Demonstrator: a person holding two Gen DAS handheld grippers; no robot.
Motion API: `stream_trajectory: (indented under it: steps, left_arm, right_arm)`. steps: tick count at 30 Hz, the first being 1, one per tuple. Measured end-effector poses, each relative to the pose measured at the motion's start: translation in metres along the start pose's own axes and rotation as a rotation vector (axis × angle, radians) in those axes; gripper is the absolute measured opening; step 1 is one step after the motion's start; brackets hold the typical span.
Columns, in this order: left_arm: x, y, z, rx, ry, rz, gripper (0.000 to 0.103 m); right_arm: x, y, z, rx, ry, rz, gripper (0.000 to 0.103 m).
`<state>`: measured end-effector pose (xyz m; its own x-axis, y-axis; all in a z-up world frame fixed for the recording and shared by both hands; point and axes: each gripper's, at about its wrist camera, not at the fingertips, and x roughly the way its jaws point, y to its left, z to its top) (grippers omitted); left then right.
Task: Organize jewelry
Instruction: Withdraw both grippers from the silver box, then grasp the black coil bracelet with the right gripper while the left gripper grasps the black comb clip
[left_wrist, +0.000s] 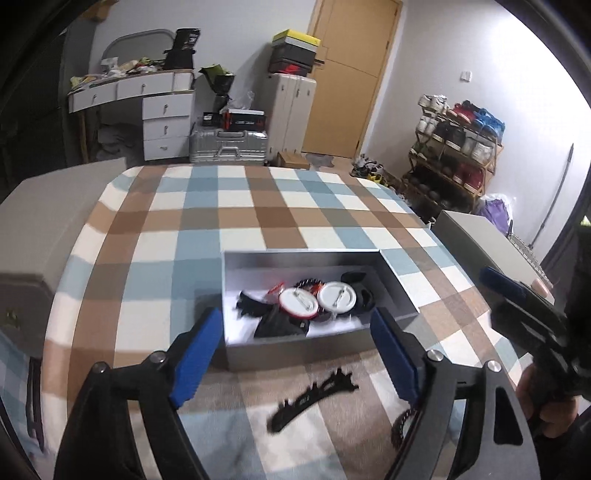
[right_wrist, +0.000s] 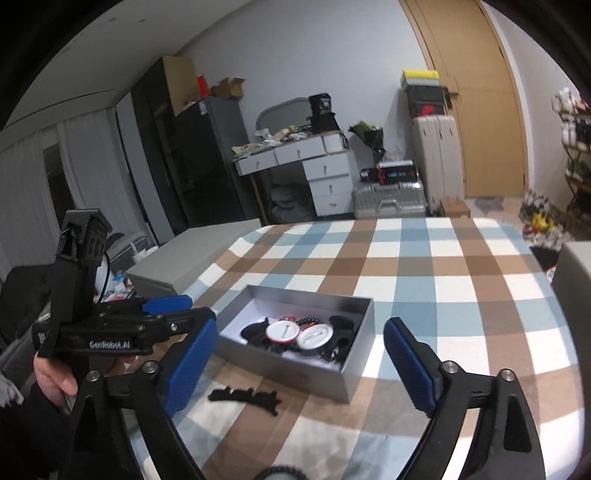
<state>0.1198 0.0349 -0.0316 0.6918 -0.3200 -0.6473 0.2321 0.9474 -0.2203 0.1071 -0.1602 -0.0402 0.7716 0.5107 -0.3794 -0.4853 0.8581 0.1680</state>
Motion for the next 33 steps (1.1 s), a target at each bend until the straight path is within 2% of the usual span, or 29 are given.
stream_trajectory:
  steps: [4,9,12,14,23,26,29,31,33]
  left_arm:
    - [-0.003,0.006,-0.014,-0.057,0.004,0.019,0.085]
    - [-0.007,0.010,-0.031,-0.078,-0.006,0.084,0.087]
    - [-0.011,0.011,-0.040,-0.086,-0.001,0.074,0.087]
    - [-0.013,0.011,-0.045,-0.088,-0.007,0.093,0.087]
    - [-0.019,0.023,-0.062,-0.139,0.002,0.127,0.087]
    - [-0.021,0.025,-0.065,-0.144,0.005,0.139,0.087]
    - [-0.020,0.027,-0.067,-0.146,0.013,0.143,0.087]
    - [-0.019,0.028,-0.069,-0.151,0.024,0.141,0.087]
    - [-0.016,0.027,-0.070,-0.151,0.038,0.135,0.087]
  right_arm:
    - [-0.008,0.009,-0.016,-0.008,0.010,-0.009,0.099]
    - [-0.007,0.016,-0.043,-0.028,0.077,-0.031,0.099]
    - [-0.004,0.020,-0.061,-0.040,0.126,-0.038,0.099]
    - [-0.001,0.021,-0.073,-0.044,0.165,-0.050,0.099]
    - [0.015,0.023,-0.107,-0.077,0.260,-0.076,0.095]
    - [0.021,0.026,-0.113,-0.097,0.279,-0.097,0.087]
    - [0.025,0.030,-0.117,-0.133,0.289,-0.129,0.084]
    - [0.026,0.035,-0.120,-0.179,0.286,-0.156,0.073]
    - [0.025,0.038,-0.121,-0.199,0.278,-0.145,0.060]
